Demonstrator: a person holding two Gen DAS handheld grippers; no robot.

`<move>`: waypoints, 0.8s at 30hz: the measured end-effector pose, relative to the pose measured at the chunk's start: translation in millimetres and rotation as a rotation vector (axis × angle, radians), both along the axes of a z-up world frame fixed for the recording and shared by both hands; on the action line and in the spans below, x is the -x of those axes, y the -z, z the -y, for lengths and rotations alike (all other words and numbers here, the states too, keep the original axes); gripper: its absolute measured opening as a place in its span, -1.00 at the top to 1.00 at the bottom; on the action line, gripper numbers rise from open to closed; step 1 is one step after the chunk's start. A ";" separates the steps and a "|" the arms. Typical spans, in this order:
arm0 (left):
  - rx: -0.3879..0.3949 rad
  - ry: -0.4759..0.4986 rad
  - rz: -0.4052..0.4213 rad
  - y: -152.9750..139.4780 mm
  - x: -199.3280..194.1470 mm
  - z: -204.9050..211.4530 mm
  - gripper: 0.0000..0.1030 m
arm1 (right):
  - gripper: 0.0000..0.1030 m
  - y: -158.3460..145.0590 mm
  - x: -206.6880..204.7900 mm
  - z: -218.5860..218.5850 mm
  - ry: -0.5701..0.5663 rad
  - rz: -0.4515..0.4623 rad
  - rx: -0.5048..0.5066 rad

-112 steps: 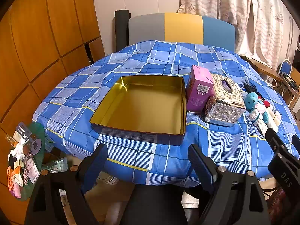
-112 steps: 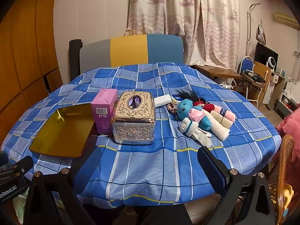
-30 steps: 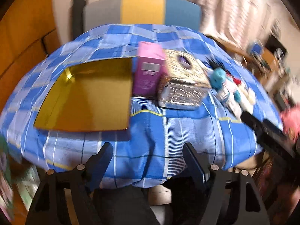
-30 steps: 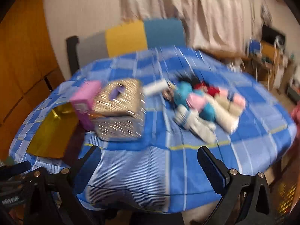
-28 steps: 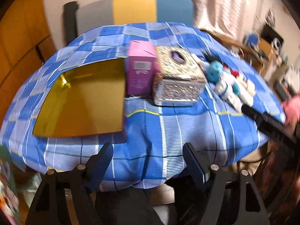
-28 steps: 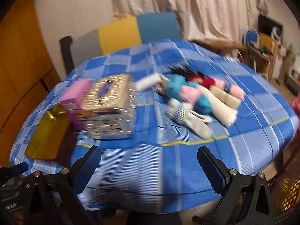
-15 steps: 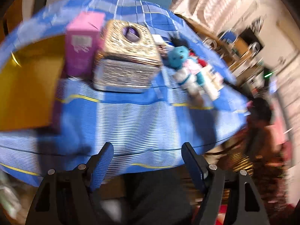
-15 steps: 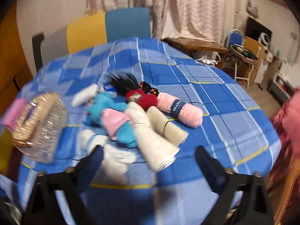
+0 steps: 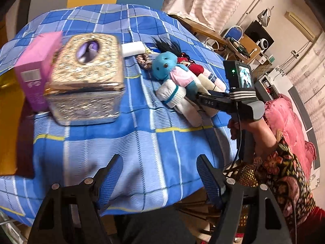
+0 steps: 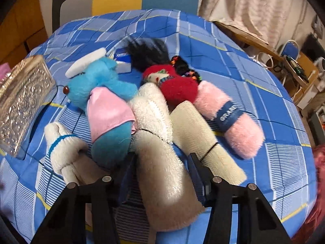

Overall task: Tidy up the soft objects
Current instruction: 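Move both tools over the pile of soft toys and socks, then grasp the white knit sock with the left tool while the right tool grasps the cream fuzzy sock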

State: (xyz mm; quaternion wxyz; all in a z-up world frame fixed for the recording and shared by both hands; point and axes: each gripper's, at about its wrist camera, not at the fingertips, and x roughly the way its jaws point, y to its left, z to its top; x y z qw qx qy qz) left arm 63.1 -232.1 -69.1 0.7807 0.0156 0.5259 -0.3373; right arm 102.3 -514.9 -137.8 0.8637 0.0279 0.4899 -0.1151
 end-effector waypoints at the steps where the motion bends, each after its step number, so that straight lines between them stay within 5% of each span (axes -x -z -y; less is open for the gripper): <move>1: 0.000 0.000 0.000 2.3 -1.6 8.2 -0.47 | 0.13 1.2 -0.2 0.6 0.003 -0.010 -0.019; 8: -0.086 -0.013 0.025 21.6 -19.9 67.3 -0.49 | 0.36 -18.0 27.4 9.3 0.084 0.011 -0.186; 19: -0.088 -0.140 -0.057 55.4 -67.3 127.2 -0.47 | 0.37 -21.9 51.3 7.3 0.124 0.027 -0.187; 24: -0.121 -0.181 0.002 60.7 -79.9 147.4 -0.44 | 0.37 -17.4 50.2 7.7 0.127 0.018 -0.213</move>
